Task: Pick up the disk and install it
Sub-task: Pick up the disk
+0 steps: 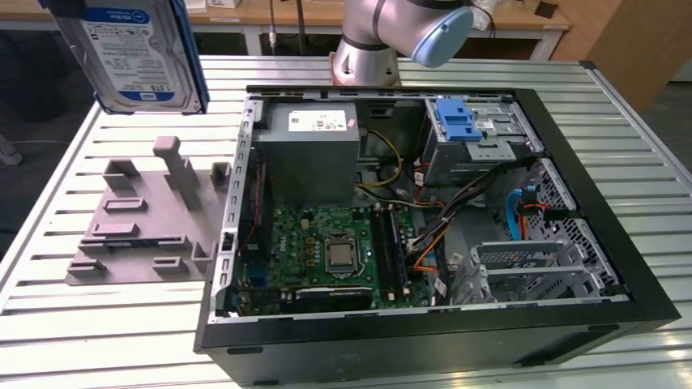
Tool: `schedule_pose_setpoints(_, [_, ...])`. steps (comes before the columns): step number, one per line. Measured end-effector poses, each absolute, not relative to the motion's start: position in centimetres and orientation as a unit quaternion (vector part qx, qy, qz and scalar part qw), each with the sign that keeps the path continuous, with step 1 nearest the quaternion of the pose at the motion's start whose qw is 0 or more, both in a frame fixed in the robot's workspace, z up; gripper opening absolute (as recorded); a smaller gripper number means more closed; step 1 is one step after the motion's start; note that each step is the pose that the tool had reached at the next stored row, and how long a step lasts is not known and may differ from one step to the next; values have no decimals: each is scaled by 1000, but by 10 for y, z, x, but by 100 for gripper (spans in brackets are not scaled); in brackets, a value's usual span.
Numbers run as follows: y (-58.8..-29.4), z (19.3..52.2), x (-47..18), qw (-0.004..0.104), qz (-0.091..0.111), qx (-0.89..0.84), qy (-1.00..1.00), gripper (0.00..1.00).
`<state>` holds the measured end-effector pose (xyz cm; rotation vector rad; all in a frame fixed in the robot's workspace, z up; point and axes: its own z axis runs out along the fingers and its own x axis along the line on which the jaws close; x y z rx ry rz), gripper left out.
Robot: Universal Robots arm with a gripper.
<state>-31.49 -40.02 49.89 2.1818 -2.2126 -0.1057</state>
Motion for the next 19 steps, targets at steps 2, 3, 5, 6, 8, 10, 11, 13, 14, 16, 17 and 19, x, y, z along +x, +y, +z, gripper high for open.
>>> schedule_pose_setpoints(2, [-400, 499, -314, 16, -34, 702, -712, 36])
schedule_pose_setpoints(3, [-400, 499, -314, 16, -34, 702, -712, 36])
schedule_pose_setpoints(5, [-400, 499, -313, 16, -34, 702, -712, 36])
schedule_pose_setpoints(6, [-400, 499, -313, 16, -34, 702, -712, 36])
schedule_pose_setpoints(8, [-400, 499, -312, 16, -34, 702, -712, 36])
schedule_pose_setpoints(10, [-400, 499, -311, 16, -34, 702, -712, 36])
schedule_pose_setpoints(11, [-400, 499, -311, 16, -34, 702, -712, 36])
schedule_pose_setpoints(13, [-400, 499, -310, 16, -34, 702, -712, 36])
schedule_pose_setpoints(14, [-400, 499, -310, 16, -34, 702, -712, 36])
schedule_pose_setpoints(16, [-400, 499, -309, 16, -34, 702, -712, 36])
schedule_pose_setpoints(17, [-400, 499, -308, 16, -34, 702, -712, 36])
schedule_pose_setpoints(19, [-400, 499, -307, 16, -34, 702, -712, 36])
